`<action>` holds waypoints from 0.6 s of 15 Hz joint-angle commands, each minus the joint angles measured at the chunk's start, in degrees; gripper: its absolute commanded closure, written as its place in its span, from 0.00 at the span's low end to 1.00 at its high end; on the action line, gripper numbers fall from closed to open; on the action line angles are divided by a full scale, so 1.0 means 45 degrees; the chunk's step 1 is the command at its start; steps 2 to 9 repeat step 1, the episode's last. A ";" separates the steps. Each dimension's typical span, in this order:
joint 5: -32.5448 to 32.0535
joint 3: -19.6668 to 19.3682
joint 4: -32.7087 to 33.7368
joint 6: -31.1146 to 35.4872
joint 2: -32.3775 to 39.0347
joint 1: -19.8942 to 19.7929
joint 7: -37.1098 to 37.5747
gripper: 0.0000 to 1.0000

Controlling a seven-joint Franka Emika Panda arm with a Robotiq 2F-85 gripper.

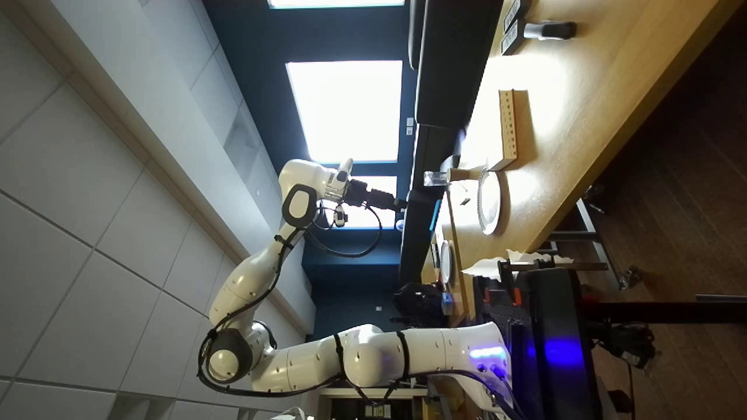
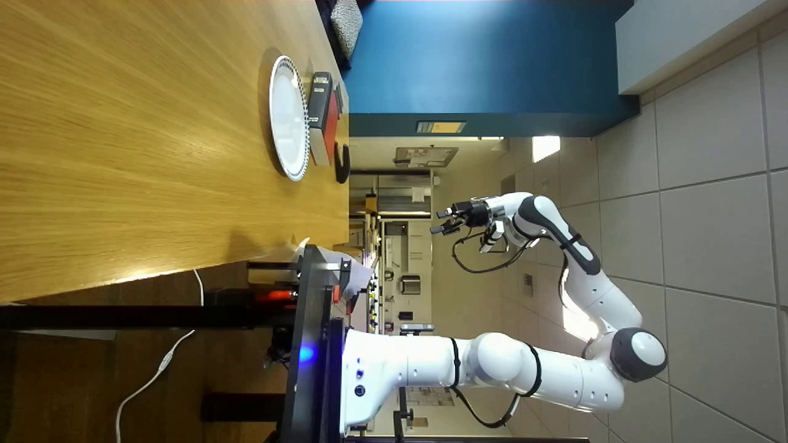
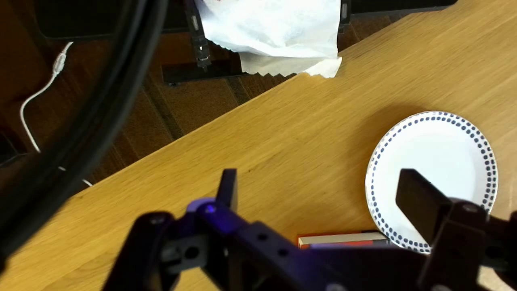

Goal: Use the tissue to wipe the cover of the book

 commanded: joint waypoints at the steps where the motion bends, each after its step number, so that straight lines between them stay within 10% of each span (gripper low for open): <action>1: -0.0012 -0.0044 0.0027 -0.0035 0.0004 0.0041 0.0005 0.00; 9: -0.0012 -0.0044 0.0027 -0.0035 0.0004 0.0041 0.0005 0.00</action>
